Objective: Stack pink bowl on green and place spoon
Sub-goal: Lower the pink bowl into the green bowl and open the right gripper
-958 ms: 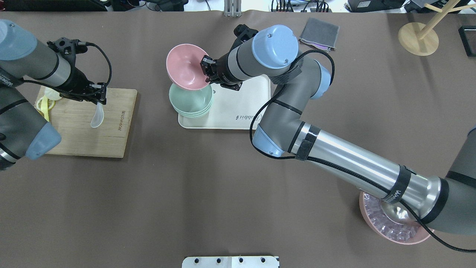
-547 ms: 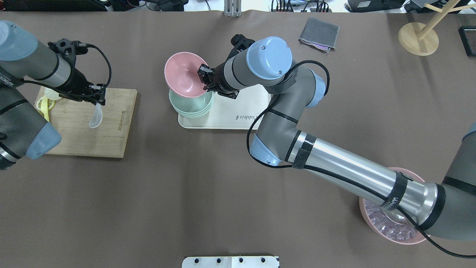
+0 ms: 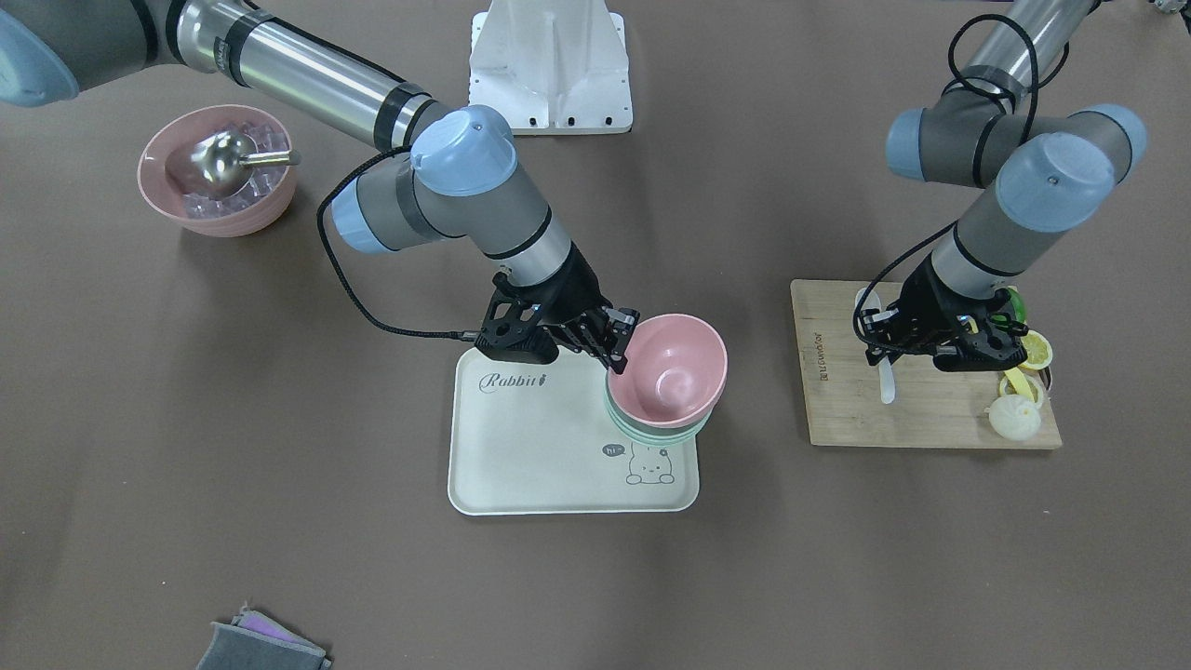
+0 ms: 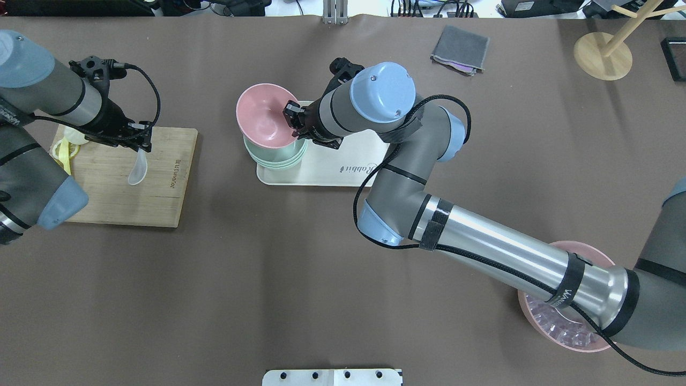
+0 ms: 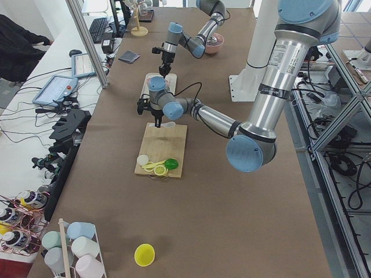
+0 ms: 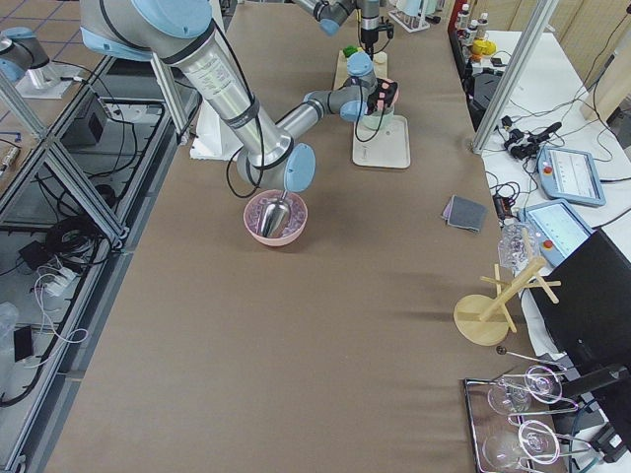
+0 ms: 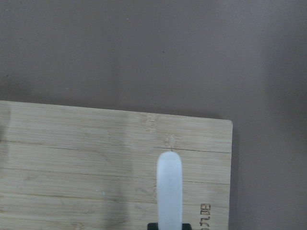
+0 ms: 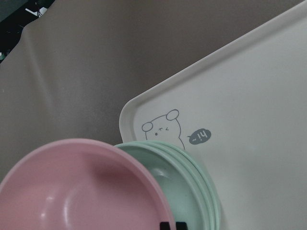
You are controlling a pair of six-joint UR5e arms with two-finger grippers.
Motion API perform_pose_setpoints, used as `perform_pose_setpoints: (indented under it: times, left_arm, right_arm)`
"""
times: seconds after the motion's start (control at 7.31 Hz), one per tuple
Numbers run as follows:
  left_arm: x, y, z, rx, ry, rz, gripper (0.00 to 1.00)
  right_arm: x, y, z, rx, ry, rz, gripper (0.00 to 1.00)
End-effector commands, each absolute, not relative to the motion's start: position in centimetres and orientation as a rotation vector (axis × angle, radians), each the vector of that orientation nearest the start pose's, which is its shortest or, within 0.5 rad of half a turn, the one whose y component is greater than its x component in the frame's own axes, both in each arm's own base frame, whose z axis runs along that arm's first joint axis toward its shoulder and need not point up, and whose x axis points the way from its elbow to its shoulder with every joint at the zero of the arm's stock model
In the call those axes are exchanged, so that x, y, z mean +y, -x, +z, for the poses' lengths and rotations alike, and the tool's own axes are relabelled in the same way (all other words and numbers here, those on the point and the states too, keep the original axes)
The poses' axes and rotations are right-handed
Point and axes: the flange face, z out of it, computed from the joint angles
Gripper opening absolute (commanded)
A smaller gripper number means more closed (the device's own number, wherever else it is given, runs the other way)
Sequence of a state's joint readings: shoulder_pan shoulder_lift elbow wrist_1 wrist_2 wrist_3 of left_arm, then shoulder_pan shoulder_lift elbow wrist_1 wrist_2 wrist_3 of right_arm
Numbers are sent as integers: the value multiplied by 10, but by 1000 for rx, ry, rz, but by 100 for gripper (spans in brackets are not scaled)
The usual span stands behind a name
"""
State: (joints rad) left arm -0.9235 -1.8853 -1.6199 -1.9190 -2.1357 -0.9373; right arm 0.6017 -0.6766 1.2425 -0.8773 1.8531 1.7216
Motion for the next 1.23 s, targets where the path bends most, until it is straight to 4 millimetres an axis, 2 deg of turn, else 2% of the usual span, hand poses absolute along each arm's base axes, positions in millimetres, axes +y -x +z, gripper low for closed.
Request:
perform_pose_setpoints:
  times: [0.0,0.68,0.82,0.96,1.09]
  left_arm:
    - [-549,-315,426,872,-100,-70,0]
    - [-549,-315,426,872,-100,-70,0]
    - [-549,-315,426,872,-100,-70,0]
    - [-550,-315,425,873,-102,-71,0]
    - [-550,-315,425,873,-102,-71,0]
  right_arm:
    - [-530,588,154,-1252,-49,454,0]
    - [-528,591,155,-1249,-51,446,0]
    - [-528,590,157,-1252,-54,442,20]
    - [-527,591,161,-1243,-80,406,99]
    - [-528,589,164,-1240,-106,408,100]
